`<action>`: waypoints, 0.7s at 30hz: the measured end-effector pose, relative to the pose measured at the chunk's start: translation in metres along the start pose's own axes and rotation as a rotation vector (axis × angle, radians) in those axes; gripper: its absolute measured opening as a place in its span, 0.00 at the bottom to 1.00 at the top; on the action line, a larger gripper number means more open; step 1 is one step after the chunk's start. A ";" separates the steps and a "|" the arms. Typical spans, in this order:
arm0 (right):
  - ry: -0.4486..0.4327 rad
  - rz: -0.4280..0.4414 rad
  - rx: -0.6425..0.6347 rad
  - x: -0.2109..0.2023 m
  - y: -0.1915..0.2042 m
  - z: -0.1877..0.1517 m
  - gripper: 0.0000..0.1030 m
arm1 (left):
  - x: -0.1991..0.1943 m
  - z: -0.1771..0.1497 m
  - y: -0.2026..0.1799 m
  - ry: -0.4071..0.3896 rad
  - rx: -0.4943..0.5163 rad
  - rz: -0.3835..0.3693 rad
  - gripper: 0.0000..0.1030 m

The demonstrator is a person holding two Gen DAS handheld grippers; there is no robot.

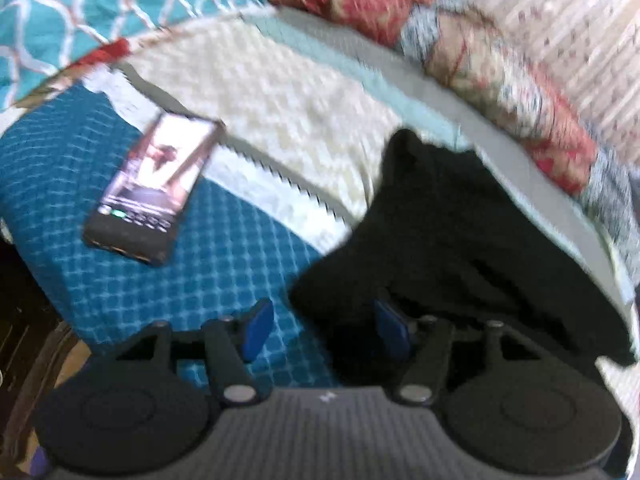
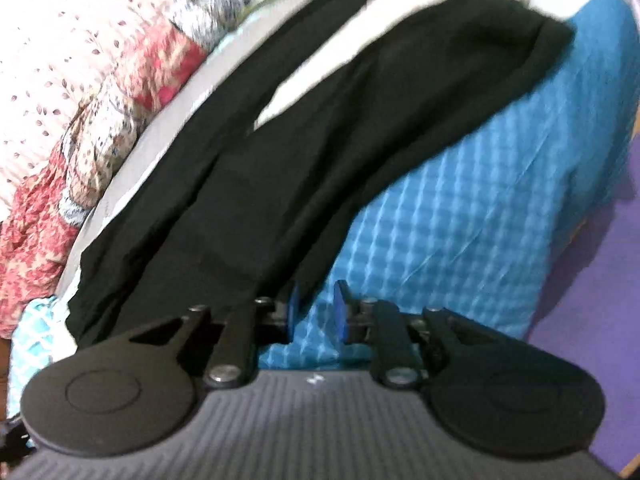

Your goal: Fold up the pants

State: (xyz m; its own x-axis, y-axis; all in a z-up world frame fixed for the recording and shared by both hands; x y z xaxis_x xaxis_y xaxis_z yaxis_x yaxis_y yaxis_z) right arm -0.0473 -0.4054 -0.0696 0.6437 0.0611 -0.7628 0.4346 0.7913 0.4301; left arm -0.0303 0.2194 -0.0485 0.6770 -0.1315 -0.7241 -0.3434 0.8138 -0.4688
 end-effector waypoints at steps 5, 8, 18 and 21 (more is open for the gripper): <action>-0.082 0.049 -0.095 0.003 0.033 0.012 0.22 | -0.012 0.011 -0.032 -0.077 0.095 -0.075 0.52; -0.067 0.067 -0.133 0.019 0.052 0.011 0.22 | -0.002 0.006 -0.072 -0.074 0.193 -0.161 0.52; 0.025 -0.060 -0.018 0.072 0.014 0.006 0.16 | 0.087 -0.060 -0.081 0.177 0.321 -0.029 0.48; 0.036 -0.053 -0.003 0.067 0.011 0.010 0.17 | 0.079 -0.061 -0.080 0.149 0.339 -0.059 0.49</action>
Point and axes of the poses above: each gripper's, at about its wrist camera, not at the fingertips, and x roughly the way its jaws point, y to its left, z to its top, the point moved 8 cm from there along x, roughly the way its jaws point, and after that the axes turned 6 degrees about -z, right-handed, at the moved point
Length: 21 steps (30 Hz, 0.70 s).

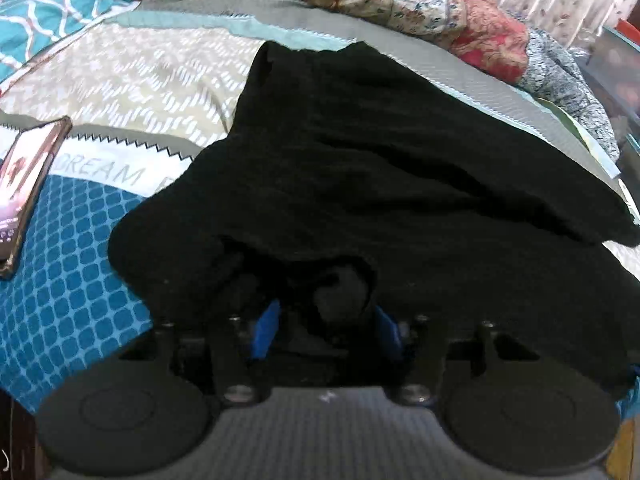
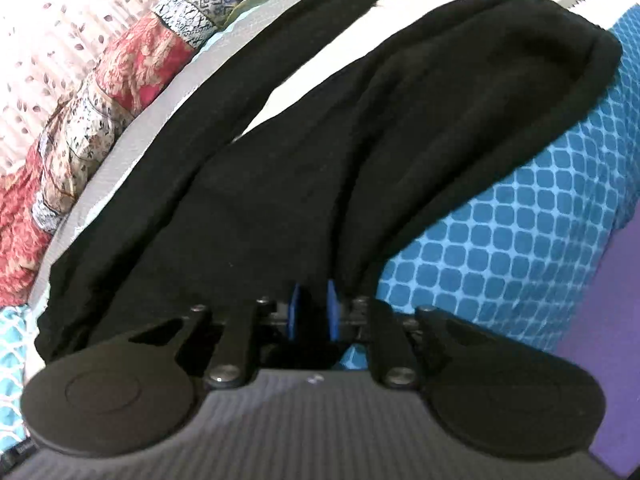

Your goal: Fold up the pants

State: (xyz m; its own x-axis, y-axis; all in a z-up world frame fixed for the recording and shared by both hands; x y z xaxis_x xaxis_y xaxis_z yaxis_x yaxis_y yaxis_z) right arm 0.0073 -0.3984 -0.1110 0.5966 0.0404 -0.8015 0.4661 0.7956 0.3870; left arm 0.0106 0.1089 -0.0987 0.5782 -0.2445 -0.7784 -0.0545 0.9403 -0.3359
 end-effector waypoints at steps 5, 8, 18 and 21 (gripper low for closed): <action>-0.068 -0.007 -0.047 -0.019 0.012 0.002 0.27 | -0.015 0.005 0.000 -0.022 -0.037 -0.053 0.54; -0.098 -0.017 -0.116 -0.027 0.026 -0.003 0.27 | -0.028 0.010 -0.004 -0.068 -0.028 -0.085 0.55; 0.021 -0.031 -0.057 -0.001 0.020 -0.009 0.28 | -0.011 -0.002 0.006 0.001 -0.041 -0.043 0.57; 0.027 0.012 0.024 0.002 0.010 -0.008 0.28 | -0.010 -0.003 0.004 0.004 -0.038 -0.031 0.58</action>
Point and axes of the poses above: each gripper's, at about its wrist camera, not at the fingertips, and x roughly the way its jaws point, y to its left, z to its top, the point moved 8 cm from there along x, roughly the way its jaws point, and after that the axes turned 6 degrees about -z, right-handed, at the moved point
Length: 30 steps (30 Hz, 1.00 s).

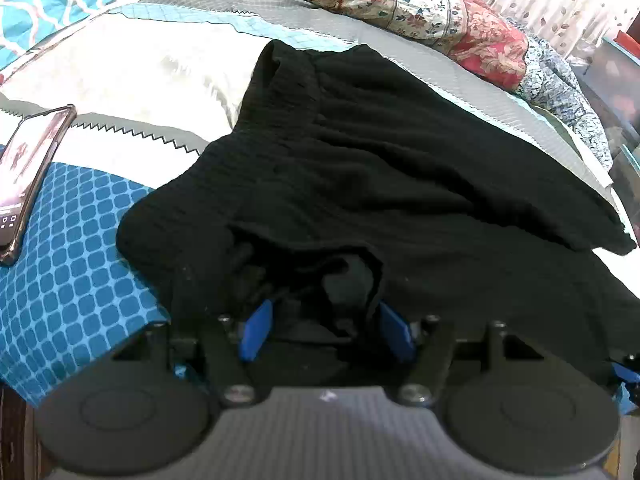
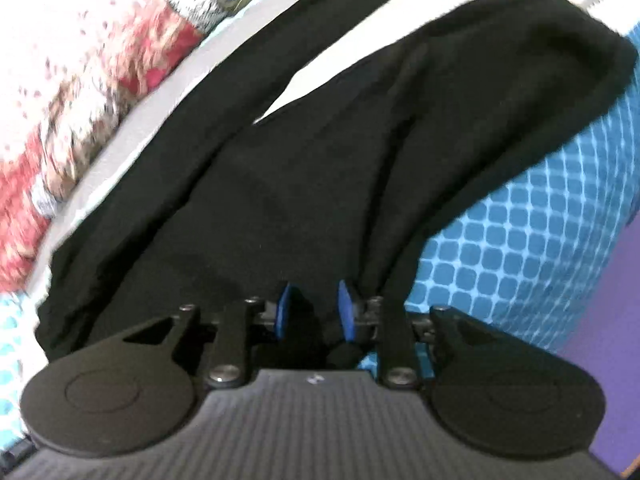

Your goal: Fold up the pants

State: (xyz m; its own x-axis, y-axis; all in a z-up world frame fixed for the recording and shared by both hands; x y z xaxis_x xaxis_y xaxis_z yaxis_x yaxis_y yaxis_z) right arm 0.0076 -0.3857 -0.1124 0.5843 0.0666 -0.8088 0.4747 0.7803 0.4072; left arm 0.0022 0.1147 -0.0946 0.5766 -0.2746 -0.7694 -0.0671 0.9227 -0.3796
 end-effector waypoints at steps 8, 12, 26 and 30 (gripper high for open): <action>0.037 0.059 0.122 0.002 -0.014 0.002 0.28 | 0.002 0.000 0.000 0.001 -0.006 -0.001 0.58; 0.032 0.060 0.122 -0.002 -0.011 -0.002 0.28 | 0.003 0.000 0.000 -0.002 0.001 -0.001 0.59; 0.034 0.060 0.117 0.000 -0.011 0.000 0.28 | 0.004 -0.003 -0.004 -0.006 0.023 -0.004 0.66; 0.035 0.058 0.115 0.001 -0.011 0.000 0.28 | 0.004 -0.003 -0.004 -0.006 0.024 -0.007 0.66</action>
Point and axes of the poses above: each gripper's, at about its wrist camera, not at the fingertips, and x roughly the way its jaws point, y to its left, z to its top, the point moved 8 cm from there along x, roughly the way its jaws point, and after that the axes turned 6 degrees about -z, right-handed, at the moved point
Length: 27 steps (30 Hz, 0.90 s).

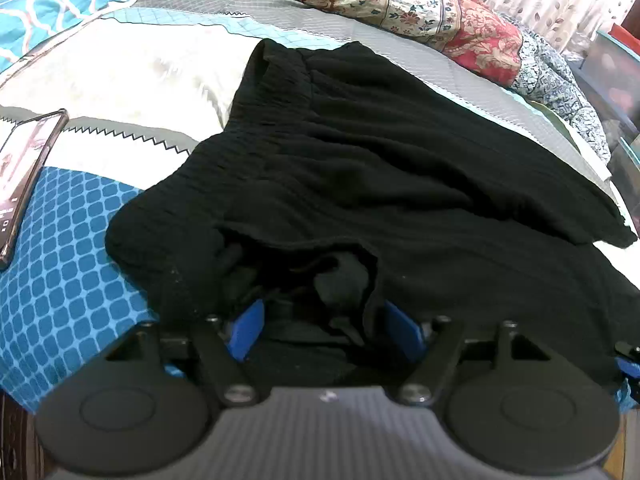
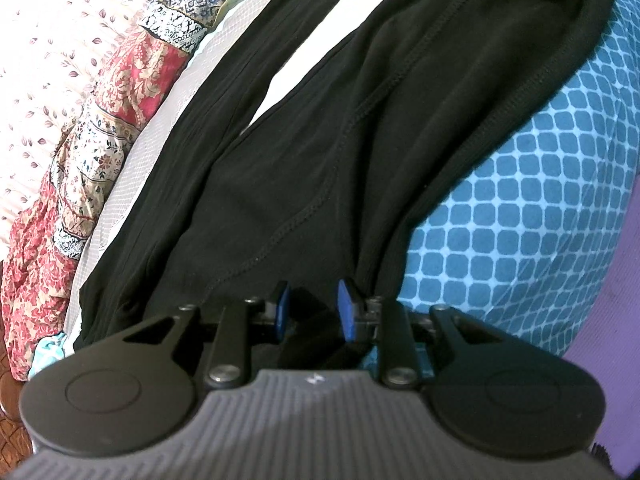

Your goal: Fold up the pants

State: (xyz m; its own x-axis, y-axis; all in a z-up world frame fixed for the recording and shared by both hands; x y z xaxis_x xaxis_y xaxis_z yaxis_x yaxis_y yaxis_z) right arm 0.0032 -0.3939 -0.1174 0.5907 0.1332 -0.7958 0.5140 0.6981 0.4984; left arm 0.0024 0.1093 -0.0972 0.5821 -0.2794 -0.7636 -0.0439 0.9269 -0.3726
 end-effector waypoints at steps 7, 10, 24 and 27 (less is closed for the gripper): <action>0.000 -0.001 0.001 0.000 0.000 0.000 0.28 | 0.000 0.000 0.000 -0.001 0.000 -0.001 0.67; 0.001 -0.002 -0.001 0.000 0.000 0.001 0.28 | 0.000 0.000 0.000 -0.001 0.000 -0.002 0.67; 0.000 -0.004 -0.001 0.000 0.000 -0.001 0.28 | 0.000 -0.001 -0.001 -0.002 0.000 -0.002 0.68; 0.000 -0.004 -0.001 0.001 0.000 -0.001 0.28 | 0.000 -0.001 0.000 -0.002 0.001 -0.002 0.68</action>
State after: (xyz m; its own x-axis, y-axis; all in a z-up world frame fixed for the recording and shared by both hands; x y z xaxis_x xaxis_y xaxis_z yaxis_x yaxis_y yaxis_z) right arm 0.0033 -0.3932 -0.1180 0.5883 0.1302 -0.7981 0.5159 0.6995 0.4945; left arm 0.0013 0.1088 -0.0973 0.5841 -0.2810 -0.7615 -0.0418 0.9265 -0.3739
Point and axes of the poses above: each gripper's, at about its wrist camera, not at the fingertips, and x roughly the way its jaws point, y to its left, z to its top, the point moved 8 cm from there along x, roughly the way its jaws point, and after that the axes turned 6 degrees about -z, right-handed, at the moved point
